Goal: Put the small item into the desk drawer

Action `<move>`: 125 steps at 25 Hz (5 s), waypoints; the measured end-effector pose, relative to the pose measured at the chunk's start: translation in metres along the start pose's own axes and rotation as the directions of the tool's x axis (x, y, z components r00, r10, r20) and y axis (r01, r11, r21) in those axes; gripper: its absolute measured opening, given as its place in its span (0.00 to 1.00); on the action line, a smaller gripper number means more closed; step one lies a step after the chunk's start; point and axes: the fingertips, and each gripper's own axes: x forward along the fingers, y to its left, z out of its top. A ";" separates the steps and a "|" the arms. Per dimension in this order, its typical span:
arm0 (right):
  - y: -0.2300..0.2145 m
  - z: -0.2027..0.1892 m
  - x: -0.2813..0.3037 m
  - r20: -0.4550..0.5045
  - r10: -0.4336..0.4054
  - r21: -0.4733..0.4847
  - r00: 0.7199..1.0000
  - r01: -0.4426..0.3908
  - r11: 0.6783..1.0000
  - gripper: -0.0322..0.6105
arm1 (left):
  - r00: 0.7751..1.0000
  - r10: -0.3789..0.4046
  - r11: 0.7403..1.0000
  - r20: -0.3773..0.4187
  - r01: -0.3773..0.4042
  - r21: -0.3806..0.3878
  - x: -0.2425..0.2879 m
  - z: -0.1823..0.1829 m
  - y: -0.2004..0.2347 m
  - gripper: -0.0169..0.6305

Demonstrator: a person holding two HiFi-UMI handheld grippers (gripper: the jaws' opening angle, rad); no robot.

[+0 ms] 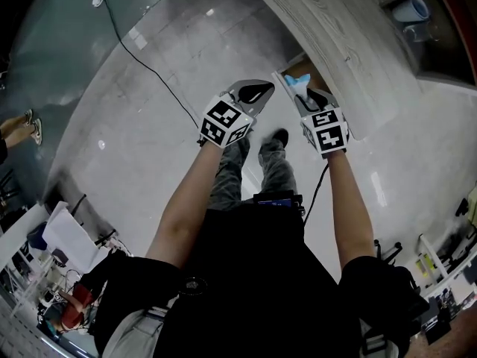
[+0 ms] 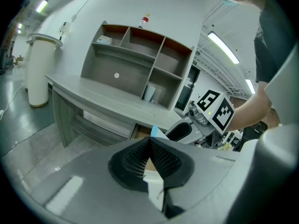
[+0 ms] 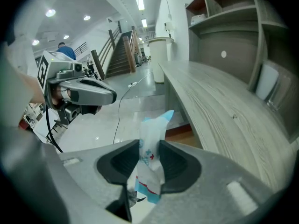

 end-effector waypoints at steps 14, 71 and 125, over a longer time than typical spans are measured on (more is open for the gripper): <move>-0.006 -0.031 0.050 -0.092 -0.006 -0.003 0.996 0.005 1.000 0.26 | 1.000 0.006 1.000 -0.028 -0.007 -0.026 0.004 -0.038 0.010 0.03; -0.004 -0.016 0.050 -0.092 -0.056 -0.019 0.994 0.055 0.998 0.09 | 0.999 0.021 0.999 -0.047 -0.022 -0.027 -0.020 -0.036 0.005 0.03; -0.003 0.039 -0.212 0.518 -0.097 0.370 0.850 -0.121 0.921 0.05 | 0.994 -0.106 0.984 0.023 0.102 0.146 -0.030 0.074 -0.109 0.03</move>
